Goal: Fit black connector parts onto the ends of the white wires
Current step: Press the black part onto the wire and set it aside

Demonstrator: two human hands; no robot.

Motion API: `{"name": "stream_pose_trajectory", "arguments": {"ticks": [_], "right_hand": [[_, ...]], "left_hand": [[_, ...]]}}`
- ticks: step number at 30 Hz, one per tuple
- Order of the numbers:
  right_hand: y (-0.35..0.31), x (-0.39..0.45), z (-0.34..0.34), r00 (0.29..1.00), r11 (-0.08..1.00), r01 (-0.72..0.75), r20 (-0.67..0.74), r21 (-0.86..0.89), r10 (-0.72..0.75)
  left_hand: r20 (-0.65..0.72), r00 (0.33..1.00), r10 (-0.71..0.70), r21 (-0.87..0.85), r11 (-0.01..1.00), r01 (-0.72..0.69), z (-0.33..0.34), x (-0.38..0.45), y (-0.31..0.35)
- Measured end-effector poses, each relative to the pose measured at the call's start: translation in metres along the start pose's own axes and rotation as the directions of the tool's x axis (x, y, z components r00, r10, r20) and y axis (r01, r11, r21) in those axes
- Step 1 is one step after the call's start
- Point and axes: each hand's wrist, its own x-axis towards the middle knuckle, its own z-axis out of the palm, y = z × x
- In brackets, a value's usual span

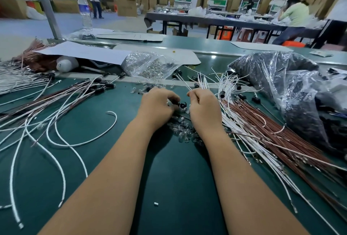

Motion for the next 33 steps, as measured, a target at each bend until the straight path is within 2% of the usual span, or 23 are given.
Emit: {"name": "stream_pose_trajectory", "arguments": {"ticks": [5,8,13,17,33], "right_hand": [[-0.002,-0.003,0.000,0.999,1.000,0.025,-0.035,0.015,-0.024],[-0.006,-0.004,-0.002,0.999,0.999,0.034,-0.030,0.031,-0.033],[-0.009,-0.006,-0.002,0.996,0.998,0.065,-0.058,0.006,-0.065],[-0.009,-0.005,-0.003,0.993,0.996,0.088,-0.083,-0.008,-0.088],[-0.003,-0.002,-0.003,0.987,0.997,0.015,-0.160,-0.076,-0.027]], "left_hand": [[-0.145,0.977,-0.154,-0.284,0.953,0.108,-0.005,-0.002,0.003],[-0.186,0.963,-0.196,-0.339,0.933,0.124,-0.009,-0.001,0.001],[-0.137,0.961,-0.239,-0.424,0.891,0.161,-0.011,-0.001,-0.001],[-0.119,0.975,-0.189,-0.450,0.885,0.117,-0.013,-0.003,0.000],[-0.051,0.982,-0.184,-0.607,0.787,0.115,-0.016,-0.004,0.001]]}}
